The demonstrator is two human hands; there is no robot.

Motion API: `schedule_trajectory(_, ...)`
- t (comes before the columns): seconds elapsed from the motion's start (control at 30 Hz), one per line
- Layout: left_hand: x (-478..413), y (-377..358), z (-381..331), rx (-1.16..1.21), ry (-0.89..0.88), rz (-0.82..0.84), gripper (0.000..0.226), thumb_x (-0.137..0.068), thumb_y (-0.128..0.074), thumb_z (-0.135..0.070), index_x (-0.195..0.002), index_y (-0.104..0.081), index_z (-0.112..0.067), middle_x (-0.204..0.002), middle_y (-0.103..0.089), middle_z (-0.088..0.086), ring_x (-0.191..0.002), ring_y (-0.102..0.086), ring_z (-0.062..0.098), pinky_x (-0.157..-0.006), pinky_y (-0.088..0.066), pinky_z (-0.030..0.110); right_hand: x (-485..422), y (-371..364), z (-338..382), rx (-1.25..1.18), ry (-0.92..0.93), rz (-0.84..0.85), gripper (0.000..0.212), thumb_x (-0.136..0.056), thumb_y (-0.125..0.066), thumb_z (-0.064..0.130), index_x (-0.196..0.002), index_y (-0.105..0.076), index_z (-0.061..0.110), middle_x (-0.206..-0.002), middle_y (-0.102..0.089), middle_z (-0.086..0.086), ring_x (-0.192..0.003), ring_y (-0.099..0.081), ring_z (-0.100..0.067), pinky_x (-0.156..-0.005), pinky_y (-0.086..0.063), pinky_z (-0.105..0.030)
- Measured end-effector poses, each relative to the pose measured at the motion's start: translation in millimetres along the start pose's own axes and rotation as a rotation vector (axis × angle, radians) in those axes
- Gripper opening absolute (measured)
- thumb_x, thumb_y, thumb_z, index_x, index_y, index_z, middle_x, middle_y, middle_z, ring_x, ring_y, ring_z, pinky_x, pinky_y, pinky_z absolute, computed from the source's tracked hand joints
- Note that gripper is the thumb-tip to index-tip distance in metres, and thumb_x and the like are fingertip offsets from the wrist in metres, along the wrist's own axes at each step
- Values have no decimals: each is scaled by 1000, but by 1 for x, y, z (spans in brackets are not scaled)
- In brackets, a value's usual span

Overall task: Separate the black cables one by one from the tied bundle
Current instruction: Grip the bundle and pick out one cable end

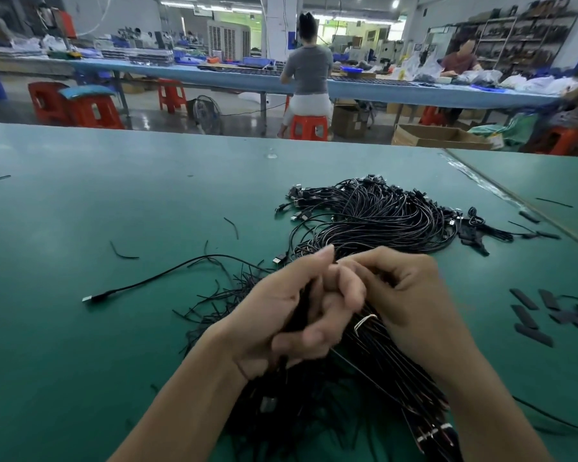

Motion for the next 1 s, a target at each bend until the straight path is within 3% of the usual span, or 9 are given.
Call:
schedule_trajectory(0.1, 2, 9, -16, 150, -186, -138, 47, -98, -41, -42, -89, -76, -13, -56, -62, -4, -38, -52, 2, -32, -37, 13, 4, -17, -11, 152, -42, 159, 19, -92, -61, 39, -78, -72, 44, -56, -57, 11, -52, -46, -7, -50, -41, -28)
schedule_trajectory(0.17, 2, 22, -21, 172, -282, -291, 48, -96, -42, -41, -98, -79, -10, -81, -75, 3, -67, -73, 11, -47, -55, 20, 8, -25, -15, 250, -95, 270, 18, -96, -59, 42, -83, -72, 42, -60, -60, 1, -54, -52, -17, -55, -49, -40)
schedule_trajectory(0.23, 2, 36, -21, 156, -350, -386, 50, -95, -41, -39, -114, -71, -3, -110, -75, 13, -103, -73, 22, -70, -62, 37, 12, -26, -17, 360, -132, 343, 23, -97, -57, 43, -84, -72, 30, -67, -65, -3, -62, -60, -21, -64, -52, -46)
schedule_trajectory(0.33, 6, 55, -22, 67, -405, -523, 46, -98, -39, -36, -123, -62, -4, -122, -70, 14, -120, -65, 25, -86, -59, 45, 17, -23, -12, 498, -120, 416, 26, -94, -54, 47, -88, -69, 26, -76, -68, 6, -68, -62, -7, -69, -51, -37)
schedule_trajectory(0.47, 6, 58, -15, -245, -310, -597, 43, -96, -42, -42, -112, -69, -12, -112, -75, 9, -111, -69, 20, -88, -58, 33, 16, -18, 6, 459, -32, 392, 19, -92, -59, 41, -86, -72, 28, -84, -65, 15, -83, -62, -2, -73, -45, -22)
schedule_trajectory(0.6, 3, 37, -3, -722, -50, -491, 57, -107, -36, -41, -70, -75, -23, -66, -72, -7, -62, -68, 3, -60, -50, 12, 11, -13, 18, 413, 72, 284, 11, -86, -75, 31, -75, -75, 27, -73, -59, 22, -70, -59, 3, -62, -37, -7)
schedule_trajectory(0.77, 7, 23, 18, -512, 319, -200, 100, -82, -11, -89, -69, -75, -14, -42, -55, 1, -32, -51, 12, -42, -45, 16, 5, -2, 20, 214, 85, 49, 9, -72, -84, 34, -72, -76, 30, -66, -63, 7, -60, -57, -7, -56, -40, -12)
schedule_trajectory(0.9, 10, 16, 4, -252, 158, -46, 73, -97, -32, -67, -66, -70, -13, -35, -47, -6, -25, -32, 1, -31, -29, 12, 2, -1, 8, 31, 6, -43, 15, -79, -73, 40, -75, -77, 26, -64, -69, 6, -59, -56, 0, -56, -44, -16)
schedule_trajectory(1.0, 10, 19, -10, -14, -12, -131, 57, -98, -42, -53, -67, -69, -13, -36, -44, -10, -26, -33, -2, -33, -34, 13, 3, -6, -5, 147, -94, 27, 18, -85, -67, 43, -75, -75, 31, -61, -67, 5, -53, -52, -1, -52, -41, -19)
Point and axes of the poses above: each hand's wrist, its own x-axis away from the middle knuckle, its own y-axis out of the back of the hand, z = x × y, the point moved 6 cm from there along -x, towards the middle knuckle
